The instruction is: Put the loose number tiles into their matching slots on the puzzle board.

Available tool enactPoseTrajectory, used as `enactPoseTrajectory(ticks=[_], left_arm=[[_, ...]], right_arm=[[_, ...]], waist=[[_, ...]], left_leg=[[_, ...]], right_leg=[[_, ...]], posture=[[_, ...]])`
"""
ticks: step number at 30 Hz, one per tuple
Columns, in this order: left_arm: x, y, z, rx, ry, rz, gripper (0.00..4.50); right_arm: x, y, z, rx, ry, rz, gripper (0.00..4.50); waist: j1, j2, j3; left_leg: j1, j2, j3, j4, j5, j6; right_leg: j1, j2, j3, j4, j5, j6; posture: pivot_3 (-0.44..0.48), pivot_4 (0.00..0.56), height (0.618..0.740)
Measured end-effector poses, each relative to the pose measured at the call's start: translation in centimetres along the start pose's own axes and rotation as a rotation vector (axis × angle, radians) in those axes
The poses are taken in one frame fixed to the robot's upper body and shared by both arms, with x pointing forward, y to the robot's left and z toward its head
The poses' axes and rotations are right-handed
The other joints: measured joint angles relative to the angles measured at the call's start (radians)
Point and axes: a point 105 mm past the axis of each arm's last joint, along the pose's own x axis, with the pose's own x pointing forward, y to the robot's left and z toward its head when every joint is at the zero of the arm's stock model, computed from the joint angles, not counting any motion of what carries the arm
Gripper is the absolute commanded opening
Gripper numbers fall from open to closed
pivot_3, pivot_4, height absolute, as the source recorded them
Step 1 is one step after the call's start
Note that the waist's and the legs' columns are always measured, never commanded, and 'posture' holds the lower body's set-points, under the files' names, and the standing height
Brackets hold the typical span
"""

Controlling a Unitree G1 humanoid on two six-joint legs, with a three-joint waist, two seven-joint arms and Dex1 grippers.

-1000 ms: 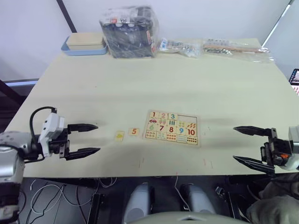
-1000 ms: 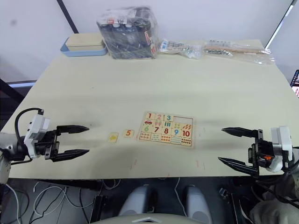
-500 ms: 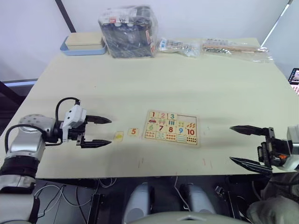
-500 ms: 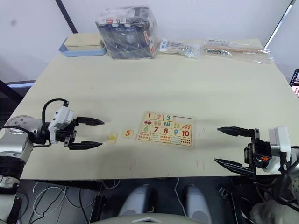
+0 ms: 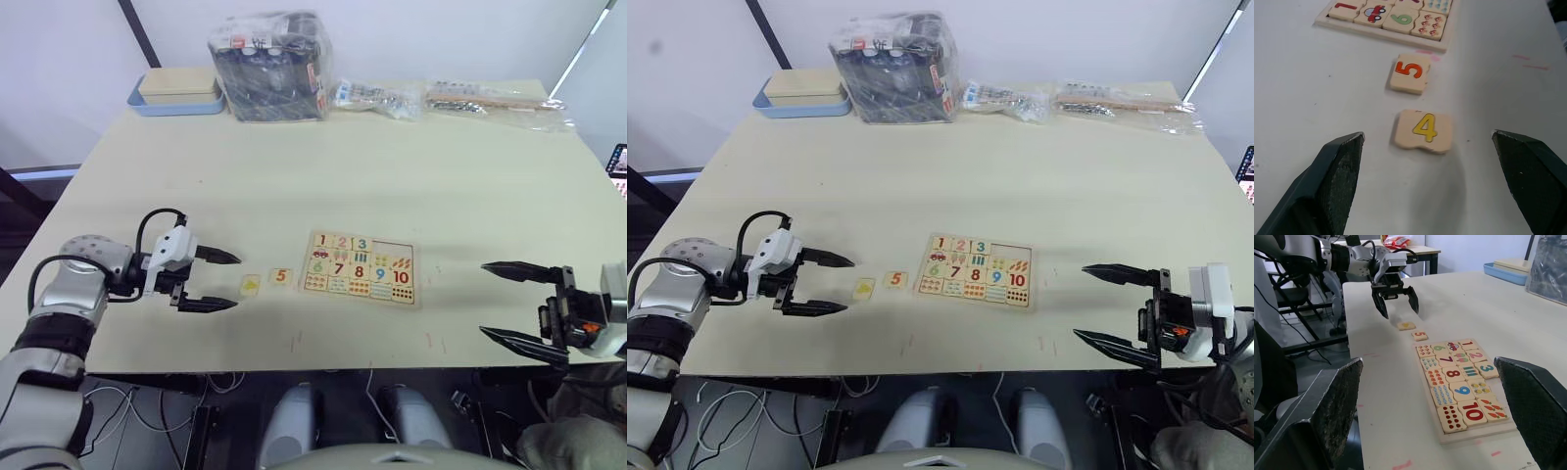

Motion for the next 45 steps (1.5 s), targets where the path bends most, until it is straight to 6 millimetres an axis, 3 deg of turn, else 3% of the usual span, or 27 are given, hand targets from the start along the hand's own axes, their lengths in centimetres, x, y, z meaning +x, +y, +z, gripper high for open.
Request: enactPoseTrajectory(ticks=[20, 24, 26, 27, 32, 36, 40, 45], left_arm=[[1.9, 0.6, -0.5, 0.05, 0.024, -0.051, 4.41], [2.2, 0.7, -0.5, 0.057, 0.018, -0.051, 2.75], [2.3, 0.7, -0.5, 0.057, 0.015, -0.051, 1.69], [2.3, 0.7, -0.5, 0.059, 0.015, -0.05, 1.45], [2.2, 0.3, -0.6, 0.059, 0.012, -0.056, 1.45], [1.5, -1.1, -0.6, -0.051, -0.044, -0.031, 1.45], [0.4, -2.8, 0.7, -0.147, -0.076, 0.113, 1.45], [-0.3, -5.5, 2.8, -0.303, -0.085, 0.412, 1.45]], right_arm=[[0.0, 0.5, -0.4, 0.013, 0.003, -0.019, 4.5], [0.0, 0.6, -0.4, 0.008, 0.003, -0.021, 4.5], [0.0, 0.6, -0.4, 0.005, 0.003, -0.022, 4.5], [0.0, 0.6, -0.4, 0.005, 0.003, -0.023, 4.5], [-0.1, 0.7, -0.5, 0.009, 0.005, -0.025, 4.5], [0.0, 0.7, -0.4, 0.006, -0.001, -0.02, 4.5], [0.2, 0.5, -0.4, 0.004, -0.01, -0.012, 4.5], [0.9, 0.1, -0.5, 0.008, -0.037, 0.023, 4.5]], waist=[[0.0, 0.0, 0.0], [0.0, 0.0, 0.0], [0.0, 0.0, 0.0], [0.0, 0.0, 0.0], [-0.001, 0.0, 0.0], [-0.006, -0.001, 0.0], [-0.006, 0.0, 0.0], [-0.003, 0.0, 0.001]], left_leg=[[0.0, 0.0, 0.0, 0.0, 0.0, 0.0], [0.0, 0.0, 0.0, 0.0, 0.0, 0.0], [0.0, 0.0, 0.0, 0.0, 0.0, 0.0], [0.0, 0.0, 0.0, 0.0, 0.0, 0.0], [0.0, 0.0, 0.0, 0.0, 0.0, 0.0], [-0.001, 0.002, 0.0, 0.0, 0.0, 0.0], [-0.001, 0.003, -0.001, 0.0, 0.0, 0.0], [0.0, 0.002, -0.001, -0.001, 0.0, 0.0]], right_leg=[[0.0, 0.0, 0.0, 0.0, 0.0, 0.001], [0.0, 0.0, 0.0, 0.0, 0.0, 0.001], [0.0, 0.0, 0.0, 0.0, 0.0, 0.001], [0.0, 0.0, 0.0, 0.0, 0.001, 0.001], [0.0, 0.0, 0.0, 0.0, 0.0, 0.001], [-0.001, 0.0, 0.001, 0.0, 0.0, 0.001], [-0.002, -0.008, 0.0, 0.0, 0.0, 0.0], [-0.001, -0.02, -0.008, 0.0, 0.0, 0.0]], posture=[[0.0, 0.15, 0.74], [0.0, 0.15, 0.74], [0.0, 0.15, 0.74], [0.0, 0.15, 0.74], [0.0, 0.15, 0.74], [0.0, 0.15, 0.74], [0.0, 0.15, 0.74], [0.0, 0.15, 0.74]])
